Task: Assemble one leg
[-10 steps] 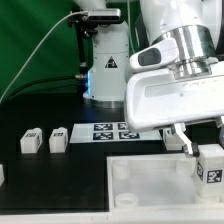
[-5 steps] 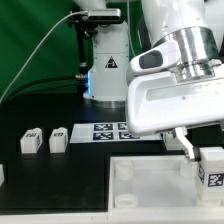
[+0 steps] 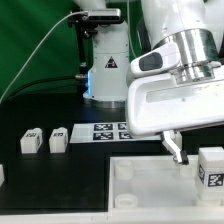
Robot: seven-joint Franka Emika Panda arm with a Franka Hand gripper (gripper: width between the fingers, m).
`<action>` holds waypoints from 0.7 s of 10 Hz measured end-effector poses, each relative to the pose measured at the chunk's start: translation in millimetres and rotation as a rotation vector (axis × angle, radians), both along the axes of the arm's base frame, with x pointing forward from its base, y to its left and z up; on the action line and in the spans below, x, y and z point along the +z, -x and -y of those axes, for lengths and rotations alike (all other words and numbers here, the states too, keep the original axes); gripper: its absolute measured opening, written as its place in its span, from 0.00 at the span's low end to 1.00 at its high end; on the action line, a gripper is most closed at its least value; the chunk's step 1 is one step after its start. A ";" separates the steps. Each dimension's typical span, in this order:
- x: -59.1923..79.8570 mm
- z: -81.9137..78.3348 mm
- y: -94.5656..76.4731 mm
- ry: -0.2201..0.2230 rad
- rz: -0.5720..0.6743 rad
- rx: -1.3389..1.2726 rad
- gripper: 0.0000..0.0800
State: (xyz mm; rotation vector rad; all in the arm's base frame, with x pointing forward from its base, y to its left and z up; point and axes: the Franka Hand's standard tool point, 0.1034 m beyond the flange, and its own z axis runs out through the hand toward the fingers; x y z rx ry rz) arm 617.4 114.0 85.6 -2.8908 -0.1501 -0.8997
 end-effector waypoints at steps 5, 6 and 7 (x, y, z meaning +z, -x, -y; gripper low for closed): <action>-0.5 -0.2 0.2 -0.001 -0.005 0.000 0.81; -1.7 -5.9 -0.6 -0.036 -0.096 -0.030 0.81; 9.4 -13.1 -10.1 -0.057 -0.158 -0.040 0.81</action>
Offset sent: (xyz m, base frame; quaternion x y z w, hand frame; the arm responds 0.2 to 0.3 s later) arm 0.0000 0.0000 0.0000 0.0000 0.0000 0.0000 1.0000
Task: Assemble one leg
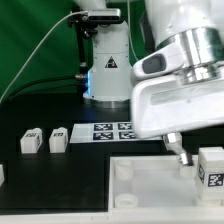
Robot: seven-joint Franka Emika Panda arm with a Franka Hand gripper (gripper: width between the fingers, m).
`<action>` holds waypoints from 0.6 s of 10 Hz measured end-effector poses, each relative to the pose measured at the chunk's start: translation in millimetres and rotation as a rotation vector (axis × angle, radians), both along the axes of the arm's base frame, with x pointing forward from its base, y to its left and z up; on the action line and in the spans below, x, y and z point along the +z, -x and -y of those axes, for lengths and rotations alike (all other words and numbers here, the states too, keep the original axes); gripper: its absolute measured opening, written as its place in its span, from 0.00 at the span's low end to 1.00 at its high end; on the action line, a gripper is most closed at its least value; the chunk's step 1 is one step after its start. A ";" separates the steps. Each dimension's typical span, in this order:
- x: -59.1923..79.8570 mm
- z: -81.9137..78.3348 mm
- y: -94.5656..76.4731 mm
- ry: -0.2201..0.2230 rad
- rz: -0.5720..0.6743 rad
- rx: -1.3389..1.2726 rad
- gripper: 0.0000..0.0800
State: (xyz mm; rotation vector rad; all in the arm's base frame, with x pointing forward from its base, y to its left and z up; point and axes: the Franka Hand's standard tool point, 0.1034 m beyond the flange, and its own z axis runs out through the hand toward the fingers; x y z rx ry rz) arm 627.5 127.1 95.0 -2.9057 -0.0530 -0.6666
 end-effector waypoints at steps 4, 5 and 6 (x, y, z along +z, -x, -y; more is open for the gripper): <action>-2.0 18.1 -8.0 -0.017 -0.284 0.031 0.81; -5.7 19.1 0.7 -0.021 -0.433 0.064 0.81; -4.8 18.4 1.4 -0.028 -0.522 0.071 0.81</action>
Offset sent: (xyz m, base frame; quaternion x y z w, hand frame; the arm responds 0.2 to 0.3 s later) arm 0.0134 -0.0272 -0.0081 0.0005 -0.1744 -0.0100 0.9846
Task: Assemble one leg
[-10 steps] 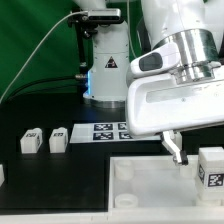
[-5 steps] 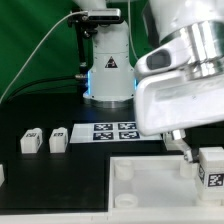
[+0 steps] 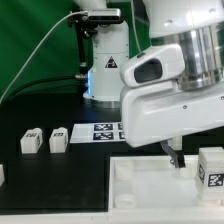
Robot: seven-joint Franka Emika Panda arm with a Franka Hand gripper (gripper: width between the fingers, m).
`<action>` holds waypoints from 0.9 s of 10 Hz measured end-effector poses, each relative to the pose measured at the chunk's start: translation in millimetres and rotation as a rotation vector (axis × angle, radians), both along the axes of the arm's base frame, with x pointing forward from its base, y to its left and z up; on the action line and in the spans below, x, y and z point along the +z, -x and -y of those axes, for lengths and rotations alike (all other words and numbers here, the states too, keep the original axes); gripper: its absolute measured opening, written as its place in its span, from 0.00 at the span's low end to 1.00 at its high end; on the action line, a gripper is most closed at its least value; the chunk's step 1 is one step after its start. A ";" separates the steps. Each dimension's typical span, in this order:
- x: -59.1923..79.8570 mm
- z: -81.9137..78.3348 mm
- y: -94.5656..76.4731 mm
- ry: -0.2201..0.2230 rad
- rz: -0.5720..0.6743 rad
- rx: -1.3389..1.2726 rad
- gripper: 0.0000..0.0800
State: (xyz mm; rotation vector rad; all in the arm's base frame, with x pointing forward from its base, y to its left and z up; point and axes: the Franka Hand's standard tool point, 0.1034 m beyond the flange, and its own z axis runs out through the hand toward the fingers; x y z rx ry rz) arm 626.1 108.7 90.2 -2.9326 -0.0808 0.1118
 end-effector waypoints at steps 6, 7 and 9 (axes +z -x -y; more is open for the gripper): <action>-2.2 -4.2 -2.4 0.003 -0.050 -0.018 0.52; -2.0 -3.7 -2.7 0.003 -0.050 -0.019 0.38; -2.0 -3.5 -3.3 0.007 -0.051 -0.052 0.38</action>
Offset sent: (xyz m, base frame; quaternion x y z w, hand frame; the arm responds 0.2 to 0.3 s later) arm 0.0000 0.0000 0.0000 0.0000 0.0000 0.0000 1.0000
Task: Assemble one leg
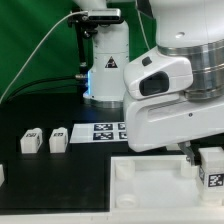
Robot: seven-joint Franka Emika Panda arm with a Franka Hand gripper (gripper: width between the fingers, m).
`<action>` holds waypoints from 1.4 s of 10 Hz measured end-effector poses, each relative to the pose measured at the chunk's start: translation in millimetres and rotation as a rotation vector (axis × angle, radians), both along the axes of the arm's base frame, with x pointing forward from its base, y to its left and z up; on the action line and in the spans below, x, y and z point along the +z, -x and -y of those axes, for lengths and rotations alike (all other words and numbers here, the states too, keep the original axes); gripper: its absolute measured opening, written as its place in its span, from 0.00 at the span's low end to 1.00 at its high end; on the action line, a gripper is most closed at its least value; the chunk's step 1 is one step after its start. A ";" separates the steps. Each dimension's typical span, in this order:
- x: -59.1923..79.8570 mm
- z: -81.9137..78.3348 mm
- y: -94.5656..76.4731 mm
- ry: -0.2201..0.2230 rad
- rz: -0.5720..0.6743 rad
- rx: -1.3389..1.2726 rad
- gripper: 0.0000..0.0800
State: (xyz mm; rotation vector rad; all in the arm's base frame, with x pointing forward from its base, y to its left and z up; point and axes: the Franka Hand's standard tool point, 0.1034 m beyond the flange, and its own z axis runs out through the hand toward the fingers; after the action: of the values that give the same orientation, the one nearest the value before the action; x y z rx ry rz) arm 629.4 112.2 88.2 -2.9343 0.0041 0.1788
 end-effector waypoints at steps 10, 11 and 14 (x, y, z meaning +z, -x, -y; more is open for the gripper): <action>0.1 -1.9 4.2 -0.026 -0.101 -1.285 0.38; -0.3 -1.9 4.4 -0.026 -0.097 -1.267 0.38; -4.8 0.0 6.2 -0.018 -0.037 -1.035 0.74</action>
Offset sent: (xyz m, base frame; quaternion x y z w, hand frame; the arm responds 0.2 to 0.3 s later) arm -0.0155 0.0047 -0.0118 -0.0129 0.0558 0.4160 0.9076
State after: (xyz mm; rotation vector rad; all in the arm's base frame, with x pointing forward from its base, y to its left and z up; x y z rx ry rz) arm 623.2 112.2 83.5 -2.5053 1.4373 0.0591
